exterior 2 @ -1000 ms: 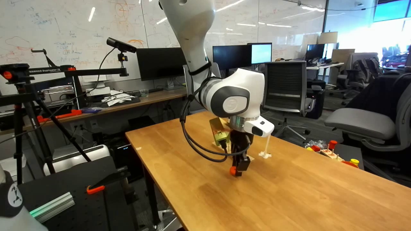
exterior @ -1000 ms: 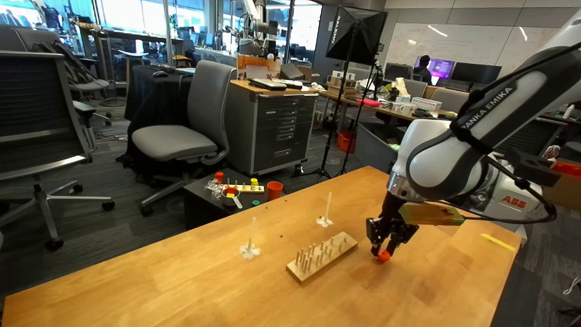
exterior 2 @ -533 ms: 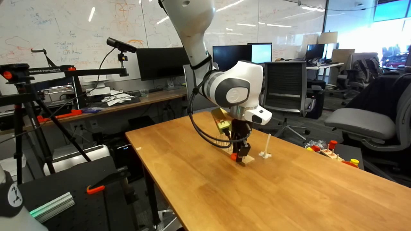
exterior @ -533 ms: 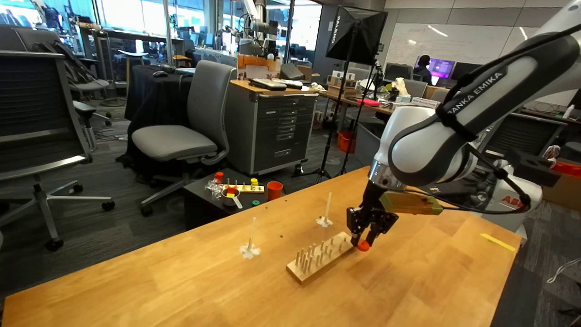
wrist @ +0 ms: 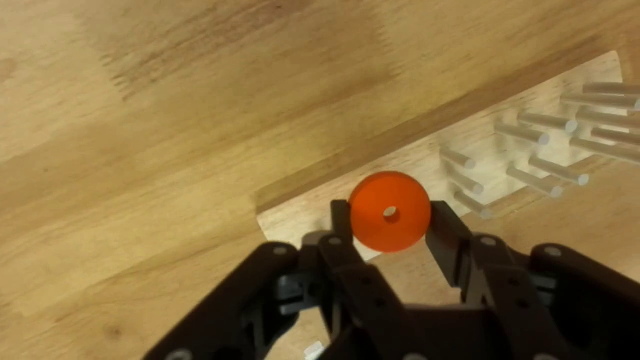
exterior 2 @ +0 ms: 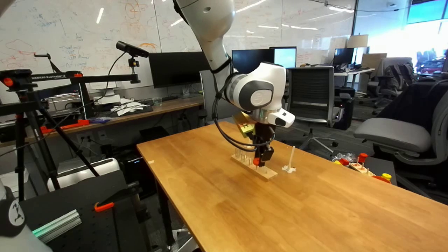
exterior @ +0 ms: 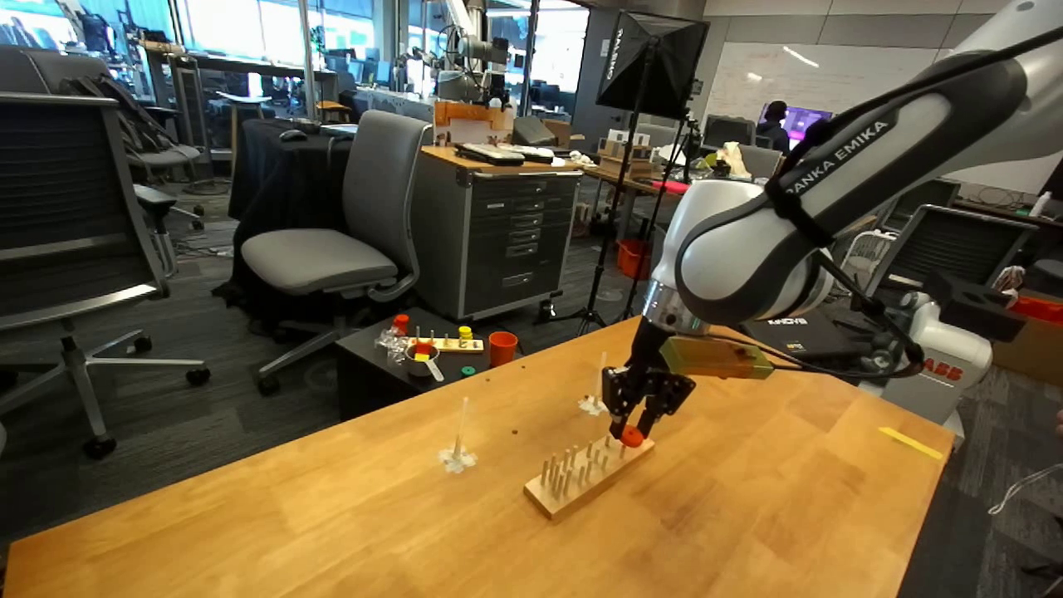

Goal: Put the orange ring on the wooden platform

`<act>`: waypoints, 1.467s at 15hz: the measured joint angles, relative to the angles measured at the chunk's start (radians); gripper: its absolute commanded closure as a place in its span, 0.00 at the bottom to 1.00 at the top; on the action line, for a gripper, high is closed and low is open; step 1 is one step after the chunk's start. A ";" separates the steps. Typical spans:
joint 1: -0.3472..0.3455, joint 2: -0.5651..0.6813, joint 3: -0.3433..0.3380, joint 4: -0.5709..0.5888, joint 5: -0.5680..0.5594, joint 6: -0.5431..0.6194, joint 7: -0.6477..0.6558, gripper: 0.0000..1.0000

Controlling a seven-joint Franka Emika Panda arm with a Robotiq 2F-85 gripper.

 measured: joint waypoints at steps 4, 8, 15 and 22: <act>0.006 0.028 0.003 0.045 0.000 -0.023 0.000 0.82; 0.006 0.053 0.011 0.076 0.007 -0.045 0.000 0.82; 0.002 0.055 0.015 0.083 0.021 -0.073 0.002 0.82; -0.007 0.057 0.001 0.083 0.023 -0.082 0.005 0.82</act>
